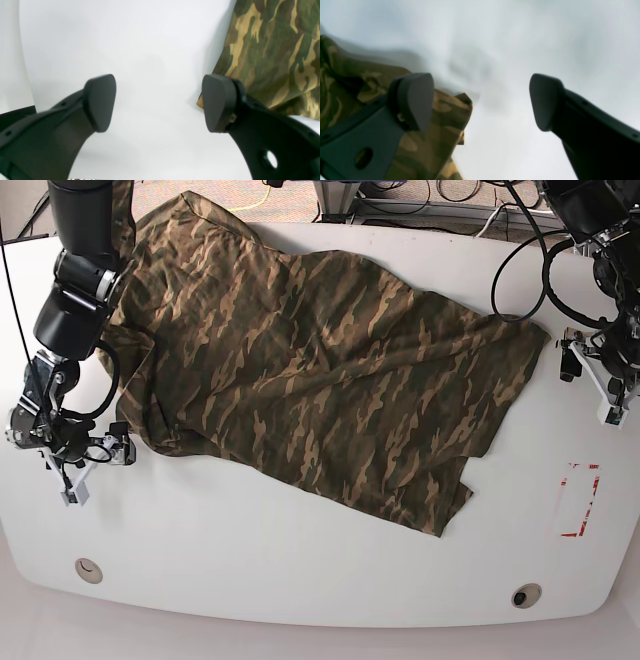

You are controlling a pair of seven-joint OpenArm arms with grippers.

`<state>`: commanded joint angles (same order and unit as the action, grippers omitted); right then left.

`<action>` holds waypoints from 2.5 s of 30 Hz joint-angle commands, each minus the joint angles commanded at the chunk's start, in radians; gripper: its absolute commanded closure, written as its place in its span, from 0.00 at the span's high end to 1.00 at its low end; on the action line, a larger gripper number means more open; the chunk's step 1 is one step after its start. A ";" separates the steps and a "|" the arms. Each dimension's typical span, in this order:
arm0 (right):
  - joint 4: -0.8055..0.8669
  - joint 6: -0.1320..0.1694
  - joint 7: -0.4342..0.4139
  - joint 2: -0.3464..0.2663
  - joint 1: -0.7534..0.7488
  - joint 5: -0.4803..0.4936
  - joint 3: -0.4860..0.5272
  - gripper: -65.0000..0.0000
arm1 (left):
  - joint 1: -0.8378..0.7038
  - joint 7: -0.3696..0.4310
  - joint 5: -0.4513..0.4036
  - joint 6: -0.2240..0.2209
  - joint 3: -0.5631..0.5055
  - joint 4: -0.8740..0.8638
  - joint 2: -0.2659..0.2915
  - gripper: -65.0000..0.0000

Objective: Layout the t-shirt on the table in an organized manner, then fold the t-shirt properly
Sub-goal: 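Drag the held shirt edge with the right gripper along the table, spreading it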

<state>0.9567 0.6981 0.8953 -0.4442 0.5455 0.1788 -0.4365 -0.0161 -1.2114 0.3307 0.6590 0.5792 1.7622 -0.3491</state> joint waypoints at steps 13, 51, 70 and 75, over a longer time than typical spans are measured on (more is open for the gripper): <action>-0.002 0.000 0.048 0.003 -0.104 0.189 0.002 0.77 | 0.000 0.000 0.000 0.000 0.000 0.000 -0.002 0.78; 0.362 0.000 0.203 0.054 -0.069 0.201 0.011 0.01 | -0.005 0.000 0.000 0.000 0.000 0.000 -0.002 0.78; 0.377 0.000 0.164 0.054 0.141 0.017 0.173 0.02 | -0.020 0.000 0.000 0.000 0.005 0.002 -0.005 0.78; 0.301 0.000 0.071 0.063 0.150 -0.058 0.256 0.24 | -0.026 0.000 0.000 0.000 0.005 0.002 -0.005 0.78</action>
<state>1.2574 0.6981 0.9659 -0.3813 0.6958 0.1204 -0.1803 -0.0422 -1.2114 0.3307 0.6590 0.5838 1.7637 -0.3537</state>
